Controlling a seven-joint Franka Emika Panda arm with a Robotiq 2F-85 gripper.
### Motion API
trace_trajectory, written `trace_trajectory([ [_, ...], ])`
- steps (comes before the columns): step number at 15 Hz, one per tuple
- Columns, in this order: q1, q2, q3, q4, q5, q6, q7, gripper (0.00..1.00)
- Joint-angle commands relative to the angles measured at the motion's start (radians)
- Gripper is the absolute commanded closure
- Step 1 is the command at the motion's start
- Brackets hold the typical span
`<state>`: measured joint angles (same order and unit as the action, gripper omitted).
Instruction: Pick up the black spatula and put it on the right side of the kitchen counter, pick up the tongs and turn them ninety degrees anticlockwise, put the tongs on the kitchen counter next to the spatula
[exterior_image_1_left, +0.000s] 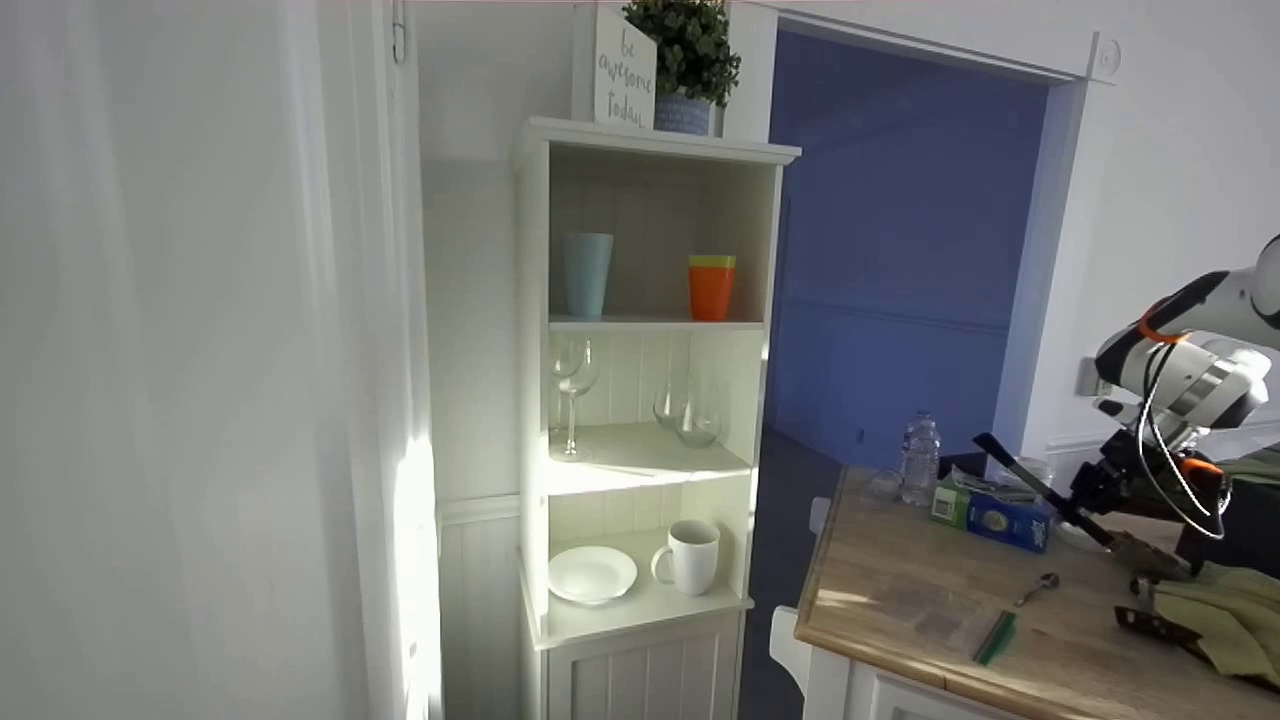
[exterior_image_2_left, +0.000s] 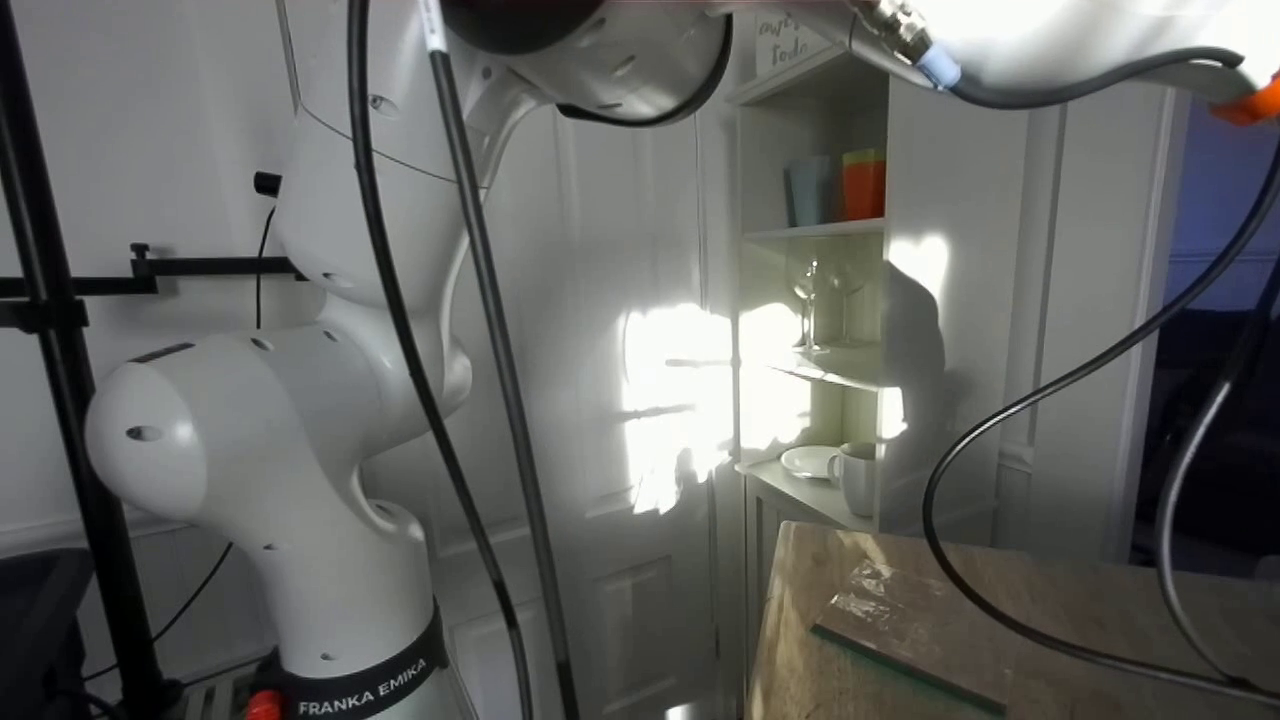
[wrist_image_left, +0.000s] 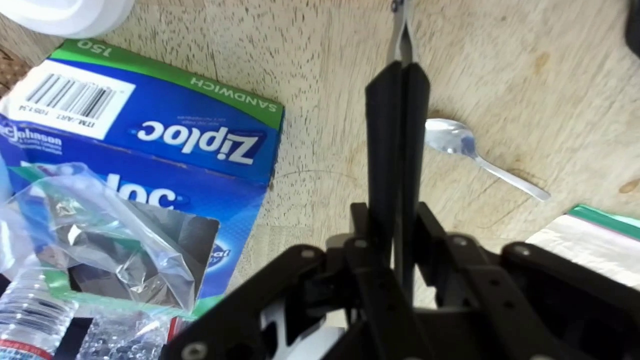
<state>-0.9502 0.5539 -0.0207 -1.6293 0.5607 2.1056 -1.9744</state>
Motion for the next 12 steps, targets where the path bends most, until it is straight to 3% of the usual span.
trace_trajectory([
  [1, 0.039, -0.071, -0.020, -0.053, -0.032, 0.011, -0.026, 0.94],
  [10, 0.231, -0.287, -0.127, -0.429, -0.326, 0.515, -0.050, 0.94],
  [11, 0.212, -0.188, -0.107, -0.288, -0.264, 0.440, -0.011, 0.94],
  [12, 0.219, -0.199, -0.111, -0.314, -0.270, 0.453, -0.013, 0.76],
])
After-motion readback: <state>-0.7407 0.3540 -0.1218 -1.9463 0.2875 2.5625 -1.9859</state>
